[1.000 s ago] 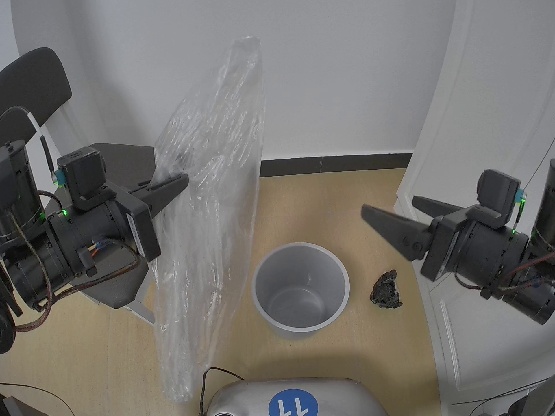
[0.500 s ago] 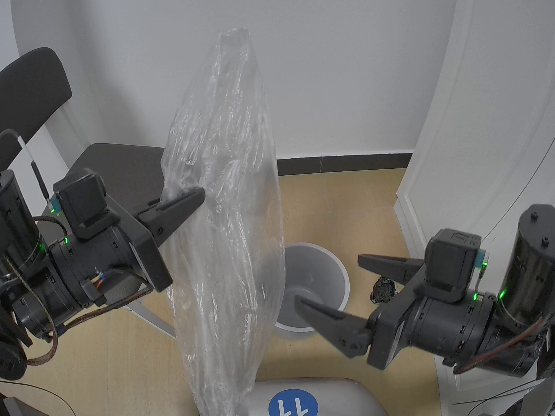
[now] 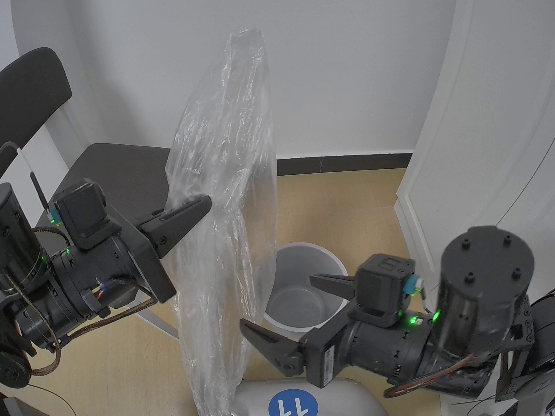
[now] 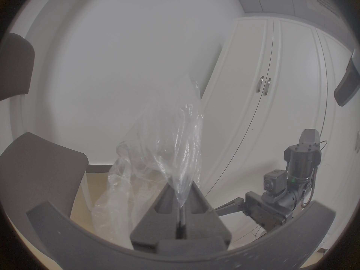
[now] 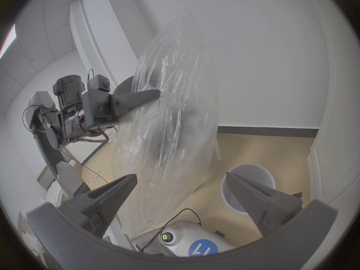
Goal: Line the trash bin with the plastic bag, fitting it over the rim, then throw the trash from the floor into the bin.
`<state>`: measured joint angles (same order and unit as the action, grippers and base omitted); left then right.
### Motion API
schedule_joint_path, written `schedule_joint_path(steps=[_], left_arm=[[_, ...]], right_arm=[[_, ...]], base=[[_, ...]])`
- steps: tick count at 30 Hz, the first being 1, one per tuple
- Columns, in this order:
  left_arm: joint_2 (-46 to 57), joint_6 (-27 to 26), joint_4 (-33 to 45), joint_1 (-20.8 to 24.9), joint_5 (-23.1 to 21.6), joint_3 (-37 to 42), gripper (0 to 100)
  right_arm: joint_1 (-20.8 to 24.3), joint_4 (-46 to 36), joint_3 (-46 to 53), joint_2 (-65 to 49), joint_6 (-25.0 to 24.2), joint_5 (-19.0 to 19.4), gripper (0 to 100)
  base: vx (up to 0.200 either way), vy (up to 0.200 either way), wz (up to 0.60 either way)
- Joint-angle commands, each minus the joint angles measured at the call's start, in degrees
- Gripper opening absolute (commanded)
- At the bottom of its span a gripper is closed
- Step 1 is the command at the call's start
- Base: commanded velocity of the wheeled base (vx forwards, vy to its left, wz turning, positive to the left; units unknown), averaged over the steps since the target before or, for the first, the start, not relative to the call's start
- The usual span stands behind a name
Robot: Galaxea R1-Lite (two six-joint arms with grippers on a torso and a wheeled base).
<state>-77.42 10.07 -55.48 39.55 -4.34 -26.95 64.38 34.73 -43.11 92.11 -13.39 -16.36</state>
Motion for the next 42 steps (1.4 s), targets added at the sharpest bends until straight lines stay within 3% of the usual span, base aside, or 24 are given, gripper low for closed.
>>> schedule_joint_path(steps=[1,10,14,38,42], left_arm=[[-0.27,0.57,-0.07,0.88,-0.05,0.41,0],[-0.54,0.65,-0.07,1.50,-0.05,0.32,0],[-0.80,0.65,-0.07,1.50,0.03,0.41,0],[-2.65,1.71,-2.70,1.32,0.03,0.67,0],[-2.38,1.71,-2.79,1.41,0.03,0.67,0]], right_arm=[[0.31,0.16,-1.63,4.04,-0.06,0.01,100],[0.22,0.16,-2.60,6.06,-0.41,-0.25,100],[0.40,0.16,-5.15,7.47,-0.50,-2.10,100],[1.45,-0.45,-9.28,9.49,-0.15,-2.45,100],[0.40,-0.54,-10.24,12.04,0.20,-6.23,100]], base=[[0.000,0.000,0.00],[0.000,0.000,0.00],[0.000,0.000,0.00],[0.000,0.000,0.00],[0.000,0.000,0.00]])
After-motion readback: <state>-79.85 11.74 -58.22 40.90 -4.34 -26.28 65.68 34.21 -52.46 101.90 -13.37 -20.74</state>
